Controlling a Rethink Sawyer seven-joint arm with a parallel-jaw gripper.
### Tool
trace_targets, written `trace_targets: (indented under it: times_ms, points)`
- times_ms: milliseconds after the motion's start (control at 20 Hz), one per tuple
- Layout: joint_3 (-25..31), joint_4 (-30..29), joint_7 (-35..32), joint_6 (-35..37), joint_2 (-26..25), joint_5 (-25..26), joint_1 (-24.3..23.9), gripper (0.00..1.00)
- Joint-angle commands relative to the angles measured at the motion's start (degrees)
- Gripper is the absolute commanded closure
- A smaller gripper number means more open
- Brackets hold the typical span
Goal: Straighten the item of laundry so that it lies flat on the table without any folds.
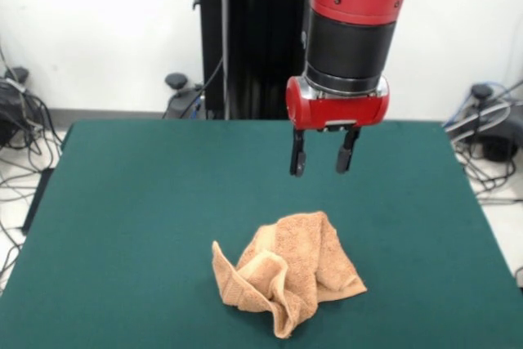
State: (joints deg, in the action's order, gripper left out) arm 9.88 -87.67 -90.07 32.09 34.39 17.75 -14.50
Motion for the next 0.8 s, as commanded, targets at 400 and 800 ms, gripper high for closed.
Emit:
trace_targets:
  times_ms: [400,800]
  points:
    - [1.7,-5.8,-2.9,-4.0,-3.4,2.9,-0.8,0.0]
    - [1.8,-5.5,-3.2,-6.1,-4.4,3.2,-1.1,0.0]
